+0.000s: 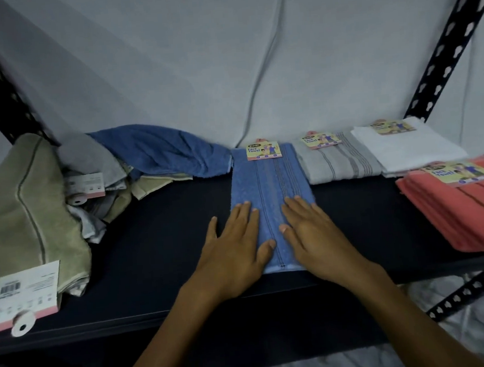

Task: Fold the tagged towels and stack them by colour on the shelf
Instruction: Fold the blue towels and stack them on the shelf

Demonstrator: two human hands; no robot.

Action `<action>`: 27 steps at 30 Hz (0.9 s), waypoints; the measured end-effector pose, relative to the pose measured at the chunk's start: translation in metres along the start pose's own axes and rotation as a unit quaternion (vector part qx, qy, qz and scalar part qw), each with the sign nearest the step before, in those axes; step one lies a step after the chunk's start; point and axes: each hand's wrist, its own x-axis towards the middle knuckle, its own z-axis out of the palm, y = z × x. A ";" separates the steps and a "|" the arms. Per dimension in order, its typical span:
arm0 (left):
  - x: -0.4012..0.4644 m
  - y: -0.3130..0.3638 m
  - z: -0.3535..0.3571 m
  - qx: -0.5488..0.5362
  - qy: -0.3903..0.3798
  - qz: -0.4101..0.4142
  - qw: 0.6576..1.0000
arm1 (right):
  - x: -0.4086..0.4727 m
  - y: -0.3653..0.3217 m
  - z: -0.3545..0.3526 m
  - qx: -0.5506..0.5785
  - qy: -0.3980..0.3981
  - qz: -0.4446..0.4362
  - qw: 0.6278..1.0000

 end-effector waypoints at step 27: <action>-0.037 0.015 0.003 -0.042 0.051 -0.036 0.997 | -0.036 -0.004 -0.012 -0.060 -0.126 0.064 0.988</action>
